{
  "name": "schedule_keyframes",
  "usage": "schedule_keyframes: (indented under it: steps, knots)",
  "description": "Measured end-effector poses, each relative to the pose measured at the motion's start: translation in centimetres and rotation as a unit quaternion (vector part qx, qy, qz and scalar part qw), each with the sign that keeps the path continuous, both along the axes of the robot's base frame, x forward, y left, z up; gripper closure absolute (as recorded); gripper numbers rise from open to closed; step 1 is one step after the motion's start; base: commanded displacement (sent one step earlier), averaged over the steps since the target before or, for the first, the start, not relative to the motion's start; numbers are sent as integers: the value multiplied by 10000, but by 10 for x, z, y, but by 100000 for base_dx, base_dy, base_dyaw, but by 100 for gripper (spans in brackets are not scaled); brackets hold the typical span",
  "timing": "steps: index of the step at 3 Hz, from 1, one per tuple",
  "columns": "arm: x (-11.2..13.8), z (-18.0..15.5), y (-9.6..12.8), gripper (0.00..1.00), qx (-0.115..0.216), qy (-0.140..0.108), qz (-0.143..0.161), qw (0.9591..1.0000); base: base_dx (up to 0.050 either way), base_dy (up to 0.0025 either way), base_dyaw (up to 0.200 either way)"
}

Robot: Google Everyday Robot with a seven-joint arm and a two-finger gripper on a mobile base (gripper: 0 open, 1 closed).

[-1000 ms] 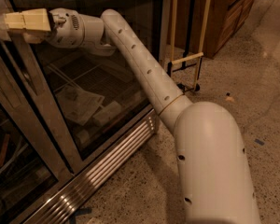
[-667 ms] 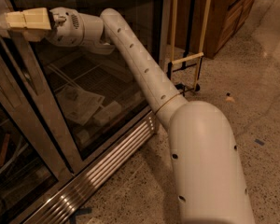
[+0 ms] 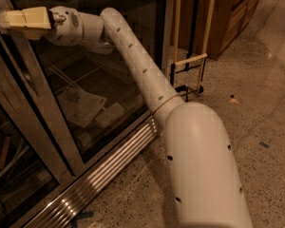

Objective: Pick orange can from top drawer and place on counter

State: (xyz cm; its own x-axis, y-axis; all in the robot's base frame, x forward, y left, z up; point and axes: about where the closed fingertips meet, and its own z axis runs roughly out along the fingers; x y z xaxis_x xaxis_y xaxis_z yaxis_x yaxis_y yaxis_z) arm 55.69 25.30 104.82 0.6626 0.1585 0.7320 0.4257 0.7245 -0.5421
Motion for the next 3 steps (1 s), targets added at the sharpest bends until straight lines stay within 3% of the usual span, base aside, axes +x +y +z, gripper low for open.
schedule_keyframes:
  steps: [3]
  knots:
    - [1,5,2,100,61,-70,-87,9999,0,0,0]
